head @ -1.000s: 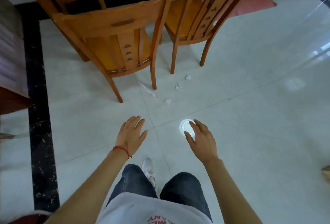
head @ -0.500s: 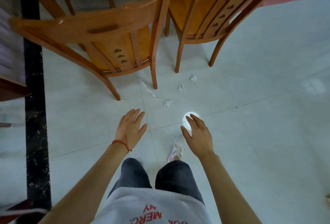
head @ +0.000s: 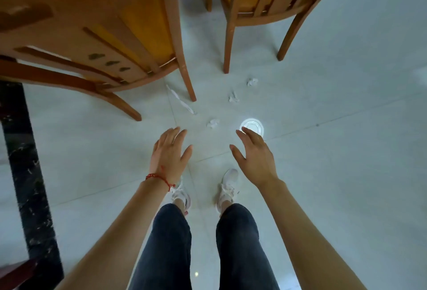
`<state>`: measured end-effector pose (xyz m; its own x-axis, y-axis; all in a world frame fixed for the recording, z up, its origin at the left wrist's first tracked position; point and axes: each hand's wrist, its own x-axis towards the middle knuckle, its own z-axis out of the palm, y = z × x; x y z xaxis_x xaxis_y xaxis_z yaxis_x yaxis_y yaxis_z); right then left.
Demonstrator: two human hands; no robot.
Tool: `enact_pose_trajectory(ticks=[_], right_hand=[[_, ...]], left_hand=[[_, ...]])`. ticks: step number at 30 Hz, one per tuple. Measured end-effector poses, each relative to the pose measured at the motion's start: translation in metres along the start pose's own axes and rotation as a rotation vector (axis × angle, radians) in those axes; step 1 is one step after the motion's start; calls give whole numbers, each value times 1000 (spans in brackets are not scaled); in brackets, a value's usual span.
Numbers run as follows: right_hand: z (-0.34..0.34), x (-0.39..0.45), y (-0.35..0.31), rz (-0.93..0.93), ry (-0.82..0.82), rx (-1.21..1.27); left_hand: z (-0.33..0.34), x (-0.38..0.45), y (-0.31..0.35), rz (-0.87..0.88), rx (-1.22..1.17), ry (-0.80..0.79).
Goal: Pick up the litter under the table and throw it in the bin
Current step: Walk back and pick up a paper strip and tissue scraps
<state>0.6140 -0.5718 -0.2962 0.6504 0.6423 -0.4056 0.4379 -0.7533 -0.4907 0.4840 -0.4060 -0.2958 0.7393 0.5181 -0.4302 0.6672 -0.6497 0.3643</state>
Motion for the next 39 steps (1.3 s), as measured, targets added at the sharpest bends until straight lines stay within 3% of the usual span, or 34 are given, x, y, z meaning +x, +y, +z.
enact_pose_trajectory(ticks=[14,26,39], right_hand=[[138,122,78,43,11,-2],[260,240,159,-95,35,-51],[388,335,245,-190,58,8]], left_hand=[[134,122,-88,9,-37,14],[273,235,-156,3,-54,11],[405,331,-202,-66,-124,168]])
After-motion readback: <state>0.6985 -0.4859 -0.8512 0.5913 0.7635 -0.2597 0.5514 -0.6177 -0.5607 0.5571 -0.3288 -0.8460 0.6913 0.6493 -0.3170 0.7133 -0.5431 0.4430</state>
